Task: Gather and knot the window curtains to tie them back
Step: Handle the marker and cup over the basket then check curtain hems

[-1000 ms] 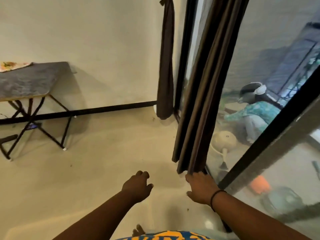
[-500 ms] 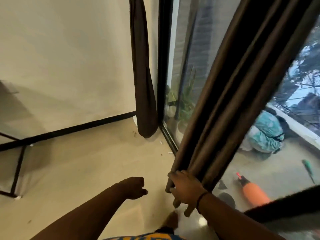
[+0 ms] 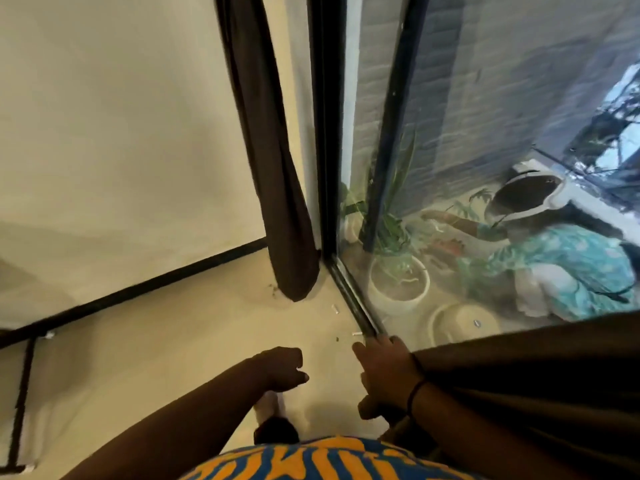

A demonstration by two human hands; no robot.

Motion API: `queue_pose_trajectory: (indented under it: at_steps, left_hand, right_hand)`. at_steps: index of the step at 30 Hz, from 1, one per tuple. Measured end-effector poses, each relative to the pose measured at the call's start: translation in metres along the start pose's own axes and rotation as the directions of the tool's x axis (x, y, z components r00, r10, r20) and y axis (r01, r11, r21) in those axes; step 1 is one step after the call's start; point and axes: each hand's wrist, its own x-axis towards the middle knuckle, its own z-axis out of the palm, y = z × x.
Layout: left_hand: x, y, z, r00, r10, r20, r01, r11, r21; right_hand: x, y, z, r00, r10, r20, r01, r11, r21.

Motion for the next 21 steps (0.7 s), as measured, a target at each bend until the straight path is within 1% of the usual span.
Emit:
queue_pose_trajectory:
  at_steps: [2,3,6,9,12,14,16,18,21]
  left_hand:
    - [0.038,-0.005,-0.023,0.999,0.041,0.018,-0.042,0.999,0.032]
    - [0.053,-0.008,-0.032,0.998,0.059,0.030,-0.061,0.997,0.041]
    - [0.106,-0.019,-0.066,0.986,0.138,0.093,-0.148,0.983,0.112]
    - [0.155,-0.037,-0.106,0.971,0.180,0.156,-0.204,0.967,0.152]
    - [0.201,-0.065,-0.139,0.961,0.186,0.205,-0.221,0.961,0.164]
    - [0.230,-0.085,-0.158,0.966,0.162,0.201,-0.195,0.969,0.155]
    - [0.267,-0.103,-0.168,0.976,0.120,0.184,-0.141,0.984,0.107]
    - [0.300,-0.111,-0.171,0.984,0.085,0.156,-0.091,0.995,0.034]
    - [0.364,-0.117,-0.142,0.991,0.072,0.110,-0.066,0.996,-0.054]
  right_hand:
    - [0.024,0.021,0.003,0.989,0.106,0.104,-0.113,0.991,0.066]
    - [0.031,0.030,0.004,0.981,0.146,0.127,-0.156,0.985,0.077]
    - [0.055,0.053,0.009,0.926,0.289,0.244,-0.332,0.930,0.159]
    - [0.083,0.069,0.021,0.835,0.409,0.367,-0.510,0.827,0.238]
    - [0.116,0.076,0.031,0.731,0.480,0.485,-0.668,0.650,0.362]
    - [0.137,0.076,0.038,0.721,0.456,0.521,-0.682,0.602,0.416]
    - [0.160,0.075,0.055,0.718,0.420,0.555,-0.687,0.560,0.463]
    - [0.185,0.075,0.080,0.718,0.398,0.571,-0.686,0.545,0.483]
    - [0.231,0.076,0.149,0.699,0.398,0.594,-0.711,0.473,0.520]
